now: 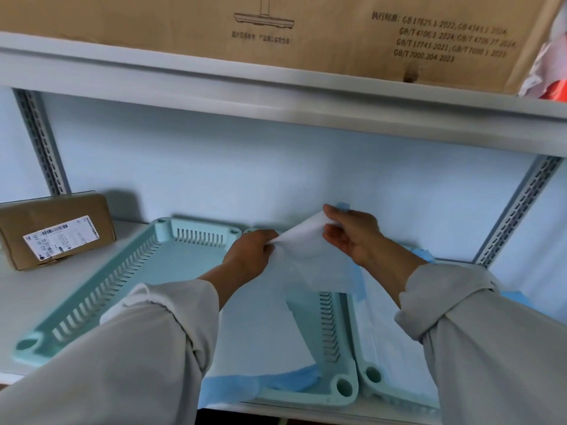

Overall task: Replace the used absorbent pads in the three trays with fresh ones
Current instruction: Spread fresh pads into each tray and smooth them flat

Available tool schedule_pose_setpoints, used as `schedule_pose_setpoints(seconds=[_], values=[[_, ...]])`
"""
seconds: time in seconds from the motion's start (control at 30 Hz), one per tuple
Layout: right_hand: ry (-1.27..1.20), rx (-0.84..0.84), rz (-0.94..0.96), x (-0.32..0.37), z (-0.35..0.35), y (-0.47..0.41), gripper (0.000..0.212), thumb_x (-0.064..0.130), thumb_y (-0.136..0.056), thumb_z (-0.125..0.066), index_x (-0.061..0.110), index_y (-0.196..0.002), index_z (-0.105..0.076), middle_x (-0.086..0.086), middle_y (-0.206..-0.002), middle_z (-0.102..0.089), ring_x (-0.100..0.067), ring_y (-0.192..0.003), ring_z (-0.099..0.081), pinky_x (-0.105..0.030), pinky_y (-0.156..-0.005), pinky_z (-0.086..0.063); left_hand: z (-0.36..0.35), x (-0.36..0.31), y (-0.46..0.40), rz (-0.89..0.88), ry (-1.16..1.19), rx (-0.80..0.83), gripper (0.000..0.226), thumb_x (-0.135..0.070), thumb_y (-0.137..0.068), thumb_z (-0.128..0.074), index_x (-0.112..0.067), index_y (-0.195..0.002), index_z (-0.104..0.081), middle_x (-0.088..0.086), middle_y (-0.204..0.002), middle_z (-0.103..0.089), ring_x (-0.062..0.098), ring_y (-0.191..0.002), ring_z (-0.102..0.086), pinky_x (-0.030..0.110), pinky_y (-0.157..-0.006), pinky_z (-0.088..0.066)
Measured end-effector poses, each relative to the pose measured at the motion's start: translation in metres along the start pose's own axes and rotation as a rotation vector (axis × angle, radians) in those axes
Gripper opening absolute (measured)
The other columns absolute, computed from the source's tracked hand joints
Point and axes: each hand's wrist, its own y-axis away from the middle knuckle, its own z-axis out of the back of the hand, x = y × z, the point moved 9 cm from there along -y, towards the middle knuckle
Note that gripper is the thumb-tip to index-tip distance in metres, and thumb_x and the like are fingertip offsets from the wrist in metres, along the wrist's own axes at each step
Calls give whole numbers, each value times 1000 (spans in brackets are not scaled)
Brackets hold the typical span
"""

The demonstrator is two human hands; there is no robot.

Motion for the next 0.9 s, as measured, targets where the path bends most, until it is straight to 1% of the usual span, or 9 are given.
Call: schedule_pose_setpoints(seconds=[0.23, 0.37, 0.43, 0.5, 0.57, 0.67, 0.77, 0.83, 0.9], values=[[-129, -172, 213, 34, 17, -2, 19, 13, -79, -77, 13, -77, -58, -6, -73, -59, -13, -51, -51, -25, -58, -60, -12, -12, 6, -118, 223, 170, 32, -26, -102, -39, -3, -98, -61, 5, -87, -60, 17, -82, -54, 22, -69, -38], [-189, -198, 283, 44, 16, -4, 21, 5, -83, -71, 11, -100, -61, -8, -80, -61, -14, -55, -54, -23, -59, -59, -11, -12, 8, -63, 349, 178, 35, -27, -100, -43, -4, -75, -52, 3, -68, -46, 13, -63, -44, 17, -58, -36], [-164, -210, 326, 48, 19, -9, 38, 2, -86, -66, 11, -122, -57, -12, -102, -64, -16, -79, -63, -28, -81, -57, -1, -5, 5, -13, 366, 81, 40, -23, -97, -52, -13, -59, -42, -5, -55, -36, 5, -50, -34, 12, -47, -28], [23, -234, 333, 48, 23, -14, 57, 10, -87, -66, 16, -140, -45, -10, -138, -50, -19, -119, -54, -31, -105, -42, 9, 7, 2, 61, 445, -49, 50, -21, -92, -60, -18, -49, -35, -8, -44, -32, 2, -39, -30, 11, -41, -24], [222, -200, 330, 39, 20, -14, 68, 24, -88, -66, 19, -148, -33, -5, -152, -33, -20, -136, -39, -26, -106, -33, 14, 14, 0, 83, 523, -105, 53, -21, -88, -66, -18, -44, -34, -9, -39, -31, 3, -37, -29, 12, -40, -23], [399, -124, 397, 27, 8, -9, 69, 38, -89, -63, 18, -147, -33, -2, -149, -37, -20, -134, -39, -22, -96, -32, 11, 5, -3, -5, 483, -44, 45, -22, -86, -68, -17, -51, -41, -9, -49, -32, 3, -46, -28, 17, -47, -25], [484, -109, 360, 22, -4, -13, 69, 54, -85, -60, 14, -138, -46, -5, -139, -50, -25, -125, -49, -32, -103, -40, 7, -8, -1, -89, 372, 23, 45, -23, -88, -65, -18, -49, -43, -9, -43, -35, 2, -43, -32, 12, -45, -26], [507, -177, 301, 24, -1, -17, 64, 59, -81, -61, 9, -122, -60, -7, -121, -61, -27, -113, -57, -37, -99, -45, 4, -12, 2, -125, 346, 49, 42, -25, -91, -61, -14, -54, -46, -9, -49, -35, 3, -46, -32, 12, -47, -27], [517, -238, 310, 31, 6, -21, 42, 46, -82, -66, 9, -99, -68, -7, -97, -65, -27, -97, -61, -34, -86, -48, 3, -14, 5, -150, 351, 82, 38, -26, -95, -56, -8, -62, -50, -4, -57, -36, 3, -49, -32, 12, -49, -28]])
